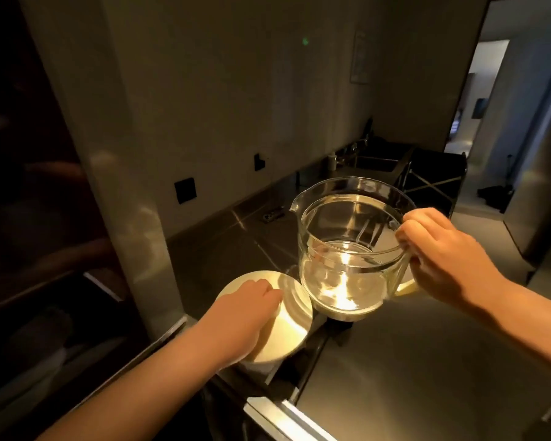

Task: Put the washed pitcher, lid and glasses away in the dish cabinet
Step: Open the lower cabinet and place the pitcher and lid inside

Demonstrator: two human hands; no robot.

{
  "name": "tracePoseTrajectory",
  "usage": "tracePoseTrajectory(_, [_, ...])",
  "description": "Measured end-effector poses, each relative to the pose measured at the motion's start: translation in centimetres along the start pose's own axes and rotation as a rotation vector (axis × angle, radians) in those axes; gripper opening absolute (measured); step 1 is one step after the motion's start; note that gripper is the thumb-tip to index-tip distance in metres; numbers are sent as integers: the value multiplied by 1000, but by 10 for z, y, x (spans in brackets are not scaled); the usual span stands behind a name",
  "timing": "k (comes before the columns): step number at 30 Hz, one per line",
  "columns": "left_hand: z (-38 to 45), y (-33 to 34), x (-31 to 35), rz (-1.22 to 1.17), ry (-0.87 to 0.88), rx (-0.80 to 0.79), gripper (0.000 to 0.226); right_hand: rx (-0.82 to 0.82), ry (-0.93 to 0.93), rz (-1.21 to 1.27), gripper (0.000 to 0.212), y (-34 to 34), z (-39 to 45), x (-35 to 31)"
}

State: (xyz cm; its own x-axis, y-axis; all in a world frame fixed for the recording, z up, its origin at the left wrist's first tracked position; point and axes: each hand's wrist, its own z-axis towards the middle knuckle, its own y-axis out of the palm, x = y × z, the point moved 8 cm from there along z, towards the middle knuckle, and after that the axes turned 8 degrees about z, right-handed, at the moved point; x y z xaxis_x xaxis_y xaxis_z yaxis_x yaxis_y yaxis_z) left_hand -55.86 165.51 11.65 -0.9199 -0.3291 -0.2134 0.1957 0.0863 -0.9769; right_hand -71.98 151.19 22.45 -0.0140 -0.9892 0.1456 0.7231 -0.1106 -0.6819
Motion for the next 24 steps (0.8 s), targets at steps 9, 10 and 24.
tracePoseTrajectory(9, [-112, -8, 4, -47, -8, 14, 67, 65, -54, 85, 18, -38, -27, -80])
tracePoseTrajectory(10, [-127, -12, 6, -80, -21, 33, 60, 67, -74, 100, 16, -37, -28, -87])
tracePoseTrajectory(24, [-284, 34, 8, -210, -578, -2, 43, 41, -434, 469, 11, 8, -6, -188])
